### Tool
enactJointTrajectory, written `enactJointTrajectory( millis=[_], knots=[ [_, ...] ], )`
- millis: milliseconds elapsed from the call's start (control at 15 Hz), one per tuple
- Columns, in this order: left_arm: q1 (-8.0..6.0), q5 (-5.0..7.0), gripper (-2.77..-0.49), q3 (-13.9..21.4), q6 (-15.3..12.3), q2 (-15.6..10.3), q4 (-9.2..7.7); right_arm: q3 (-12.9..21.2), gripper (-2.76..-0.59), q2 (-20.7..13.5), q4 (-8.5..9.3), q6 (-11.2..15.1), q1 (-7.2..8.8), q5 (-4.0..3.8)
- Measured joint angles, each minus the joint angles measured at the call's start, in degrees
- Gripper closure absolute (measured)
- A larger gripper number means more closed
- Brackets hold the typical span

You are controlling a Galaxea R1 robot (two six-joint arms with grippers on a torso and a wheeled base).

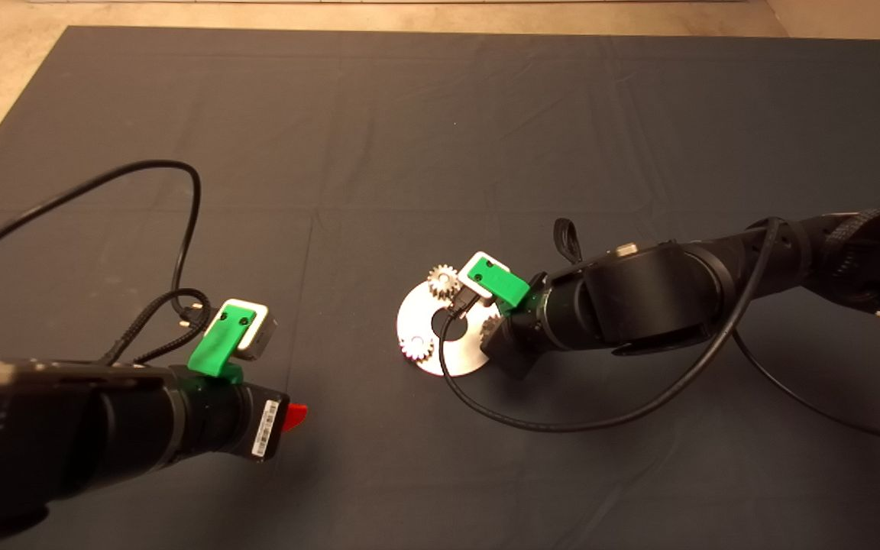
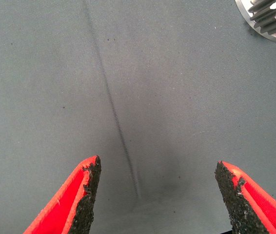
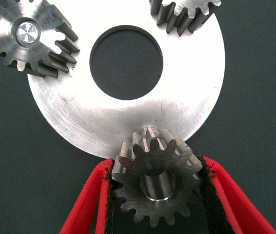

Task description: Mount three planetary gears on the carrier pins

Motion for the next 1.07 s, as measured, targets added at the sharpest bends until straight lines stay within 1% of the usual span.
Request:
enactJointTrajectory(
  millis=[200,333,1067],
  knots=[
    [0.0,-0.04,-1.64,0.0,0.0,0.0,0.0,0.2,-0.97,-0.4,-0.02,0.0,-0.09,-0.06],
    [0.0,-0.02,-1.64,0.0,0.0,0.0,0.0,0.2,-0.97,-0.5,-0.08,0.0,-0.44,-0.06],
    [0.0,-0.02,-1.64,0.0,0.0,0.0,0.0,0.3,-0.97,-0.4,-0.16,0.0,-0.5,-0.02]
  ],
)
